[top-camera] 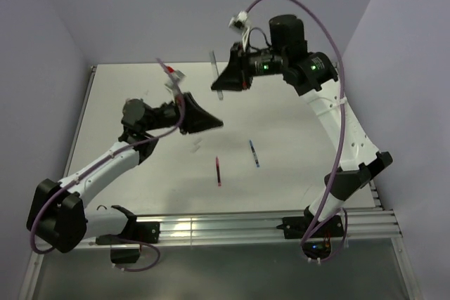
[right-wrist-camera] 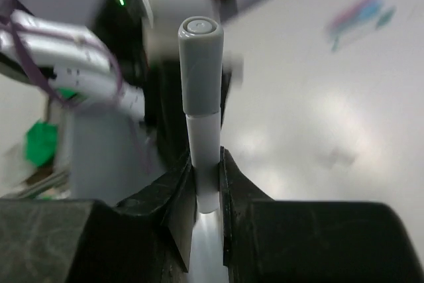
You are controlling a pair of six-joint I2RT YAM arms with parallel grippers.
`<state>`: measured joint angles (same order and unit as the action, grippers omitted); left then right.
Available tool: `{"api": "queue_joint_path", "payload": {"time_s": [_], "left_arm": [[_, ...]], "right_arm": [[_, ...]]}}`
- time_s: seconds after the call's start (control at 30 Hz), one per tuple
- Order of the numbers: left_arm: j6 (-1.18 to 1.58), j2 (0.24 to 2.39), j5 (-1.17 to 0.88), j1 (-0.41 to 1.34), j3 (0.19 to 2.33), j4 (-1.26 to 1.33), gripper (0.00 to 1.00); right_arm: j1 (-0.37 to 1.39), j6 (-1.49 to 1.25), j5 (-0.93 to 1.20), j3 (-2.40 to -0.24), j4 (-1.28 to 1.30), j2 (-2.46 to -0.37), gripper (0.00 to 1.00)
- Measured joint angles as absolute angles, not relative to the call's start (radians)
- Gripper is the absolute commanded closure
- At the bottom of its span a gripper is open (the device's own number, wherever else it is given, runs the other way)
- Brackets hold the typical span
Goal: Insert the pens into the pen caps
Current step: Press the pen cap onto the pen.
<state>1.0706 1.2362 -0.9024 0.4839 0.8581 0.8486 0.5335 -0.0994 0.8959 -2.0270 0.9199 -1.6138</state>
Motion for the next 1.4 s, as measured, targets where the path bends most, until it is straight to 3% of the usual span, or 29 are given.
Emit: {"api": "queue_joint_path", "payload": {"time_s": [0.2,0.4,0.6,0.93,1.03,1.4], "left_arm": [[1.182,1.259,-1.172,0.590,0.755,0.873,0.99],[1.206,1.246,-1.193,0.558,0.750,0.912,0.51],[1.126,1.219,-1.203,0.445,0.753,0.781,0.30],[0.854,1.213,-1.231,0.140,1.076,0.423,0.20],[0.870,1.217,-1.224,0.105,1.158,0.469,0.15],[1.121,1.295,-1.164,0.104,1.198,0.758,0.20]], "right_arm": [[0.500,-0.153,0.952,-2.107,0.579,-1.618,1.00],[0.501,-0.151,0.955,-2.085,0.523,-1.618,1.00],[0.496,-0.075,0.920,-2.071,0.553,-1.614,1.00],[0.495,0.016,0.941,-1.968,0.627,-1.544,1.00],[0.504,0.014,0.969,-1.914,0.631,-1.532,1.00],[0.572,-0.022,1.019,-1.787,0.645,-1.528,1.00]]}}
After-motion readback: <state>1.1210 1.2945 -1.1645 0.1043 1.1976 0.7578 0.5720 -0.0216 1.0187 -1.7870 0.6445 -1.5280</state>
